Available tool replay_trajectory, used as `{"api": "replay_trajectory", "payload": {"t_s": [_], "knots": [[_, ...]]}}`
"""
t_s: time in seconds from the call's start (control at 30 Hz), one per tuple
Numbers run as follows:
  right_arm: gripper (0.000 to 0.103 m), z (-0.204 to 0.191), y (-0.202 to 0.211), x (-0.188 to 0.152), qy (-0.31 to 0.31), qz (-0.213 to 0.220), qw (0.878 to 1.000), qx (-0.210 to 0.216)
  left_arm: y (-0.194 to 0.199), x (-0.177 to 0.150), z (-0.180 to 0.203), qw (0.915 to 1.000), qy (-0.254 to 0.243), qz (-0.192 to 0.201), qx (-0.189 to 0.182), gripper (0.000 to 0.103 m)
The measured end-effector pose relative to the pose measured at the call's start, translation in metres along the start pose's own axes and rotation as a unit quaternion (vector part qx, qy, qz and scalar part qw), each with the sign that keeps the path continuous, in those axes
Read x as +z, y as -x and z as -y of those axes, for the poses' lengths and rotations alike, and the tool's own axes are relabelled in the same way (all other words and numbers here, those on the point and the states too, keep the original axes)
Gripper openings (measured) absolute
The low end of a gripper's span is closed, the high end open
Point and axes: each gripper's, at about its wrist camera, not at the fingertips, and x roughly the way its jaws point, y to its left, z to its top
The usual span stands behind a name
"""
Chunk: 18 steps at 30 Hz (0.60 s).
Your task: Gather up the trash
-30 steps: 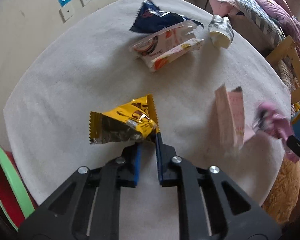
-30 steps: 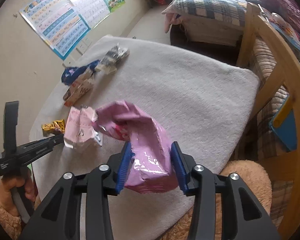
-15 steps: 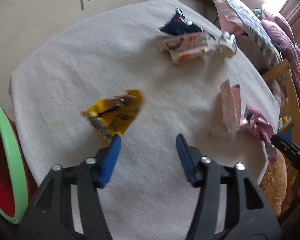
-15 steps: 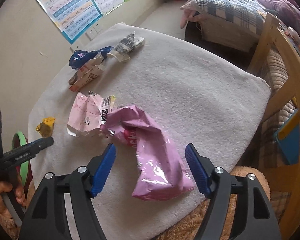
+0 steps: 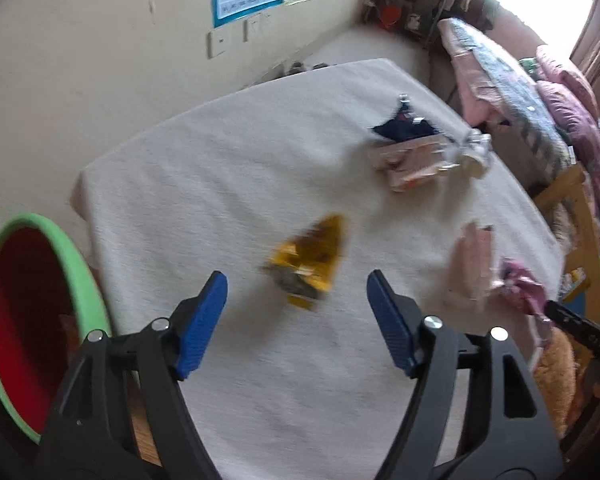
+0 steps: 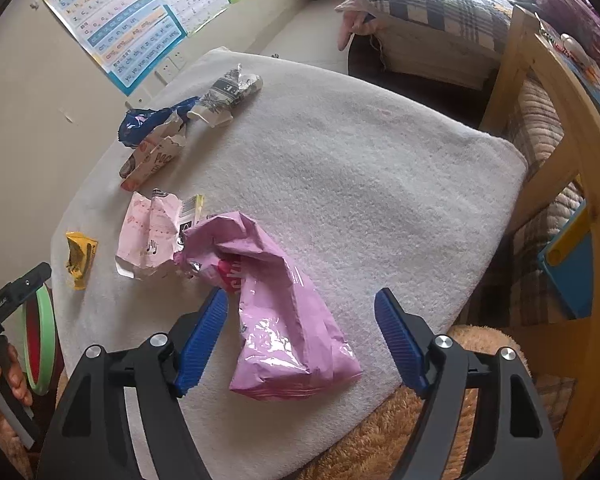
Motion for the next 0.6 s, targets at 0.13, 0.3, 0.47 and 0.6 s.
{"api": "replay_trajectory", "payload": {"t_s": [0.13,0.3,0.47,0.6], "knots": [[0.073,-0.004,-0.001,-0.001,0.006,-0.002,1.0,0.003,-0.022,0.008,-0.004,0.9991,-0.023,-0.027,0.023,0.069],[0.073,-0.005,0.0,-0.001,0.007,0.001,1.0,0.001,-0.045,0.018,0.014,0.9974,-0.053,-0.046,0.017,0.069],[0.073,-0.005,0.001,-0.002,0.007,0.002,1.0,0.001,-0.062,0.017,0.033,0.9946,-0.079,-0.067,0.008,0.069],[0.073,-0.005,-0.001,-0.002,0.007,-0.002,1.0,0.001,-0.068,0.014,0.046,0.9925,-0.096,-0.075,-0.001,0.061]]}}
